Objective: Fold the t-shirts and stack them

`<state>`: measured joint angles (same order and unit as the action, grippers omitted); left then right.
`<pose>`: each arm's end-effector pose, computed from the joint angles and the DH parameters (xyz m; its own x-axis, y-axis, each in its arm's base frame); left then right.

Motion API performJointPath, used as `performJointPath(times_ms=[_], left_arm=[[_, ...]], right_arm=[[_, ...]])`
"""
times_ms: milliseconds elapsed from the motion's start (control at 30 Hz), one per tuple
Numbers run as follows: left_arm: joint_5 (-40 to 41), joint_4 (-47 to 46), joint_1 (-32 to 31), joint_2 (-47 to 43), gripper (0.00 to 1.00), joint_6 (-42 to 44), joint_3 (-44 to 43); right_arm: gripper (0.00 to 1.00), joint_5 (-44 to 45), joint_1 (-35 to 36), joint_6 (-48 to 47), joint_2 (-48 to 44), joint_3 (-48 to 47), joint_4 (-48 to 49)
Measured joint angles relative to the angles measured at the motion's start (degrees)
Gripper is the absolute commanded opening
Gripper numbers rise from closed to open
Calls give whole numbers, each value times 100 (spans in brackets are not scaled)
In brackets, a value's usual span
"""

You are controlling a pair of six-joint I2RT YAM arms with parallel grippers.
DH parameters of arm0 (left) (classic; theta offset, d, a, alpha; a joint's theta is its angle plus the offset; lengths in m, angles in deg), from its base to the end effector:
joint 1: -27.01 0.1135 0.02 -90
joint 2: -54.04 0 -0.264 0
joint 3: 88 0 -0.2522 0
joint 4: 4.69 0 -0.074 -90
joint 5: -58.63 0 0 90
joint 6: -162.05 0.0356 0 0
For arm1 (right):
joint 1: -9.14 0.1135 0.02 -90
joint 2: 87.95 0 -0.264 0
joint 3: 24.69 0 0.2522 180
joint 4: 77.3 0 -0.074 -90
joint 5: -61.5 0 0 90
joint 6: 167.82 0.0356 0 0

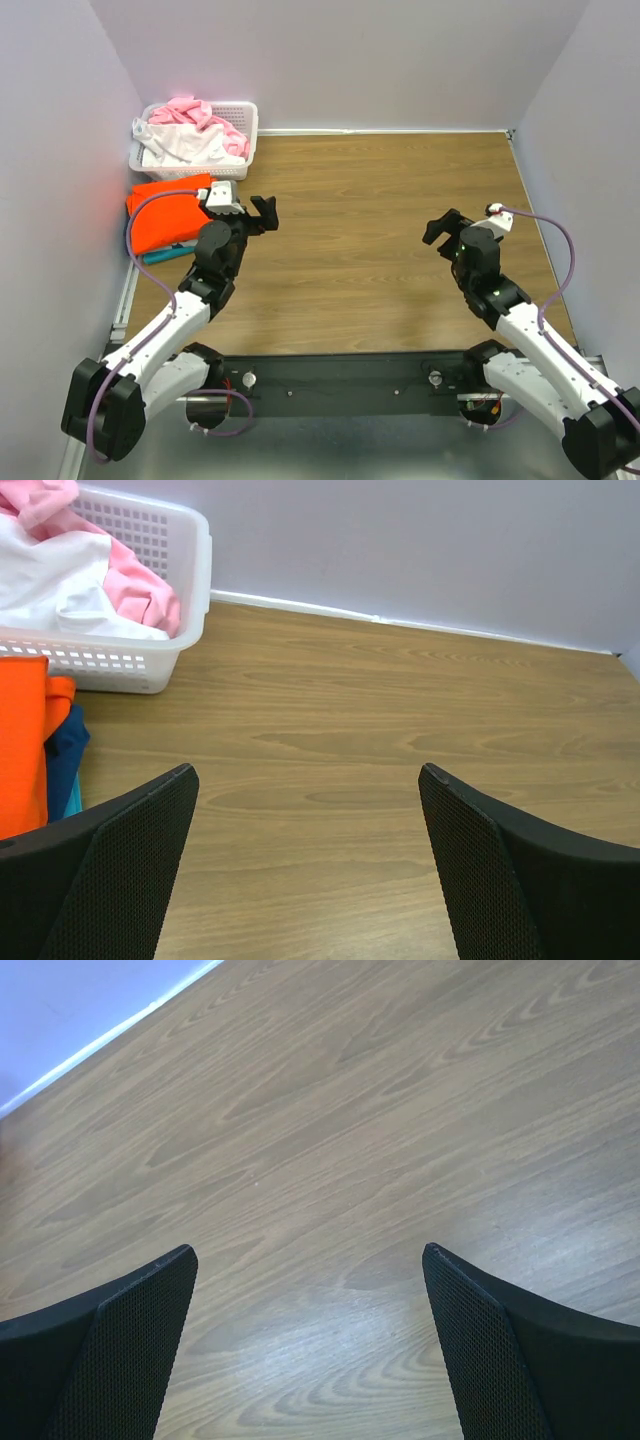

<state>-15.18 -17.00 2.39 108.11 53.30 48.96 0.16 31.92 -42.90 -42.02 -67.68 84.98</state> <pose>0.2049 -0.0830 0.2814 -0.0279 -0.3268 -0.9447 0.1454 0.9337 -0.3273 0.1788 0.0566 0.2531 -0.2244 0.4506 -0.8641 0.2469 0.8840 0.3969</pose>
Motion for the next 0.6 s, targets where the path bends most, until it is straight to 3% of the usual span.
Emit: performJointPath(times_ms=[367,500,600], left_arm=[[92,4,0,278,98,-44,-37],[581,315,72,566,98,-391,-522],[525,634,531,931,98,-616,-1169]], right_arm=[[100,-7,0,162,-245,66,9],[100,-101,0,205,-245,66,9],[100,-138,0,258,-247,70,9]])
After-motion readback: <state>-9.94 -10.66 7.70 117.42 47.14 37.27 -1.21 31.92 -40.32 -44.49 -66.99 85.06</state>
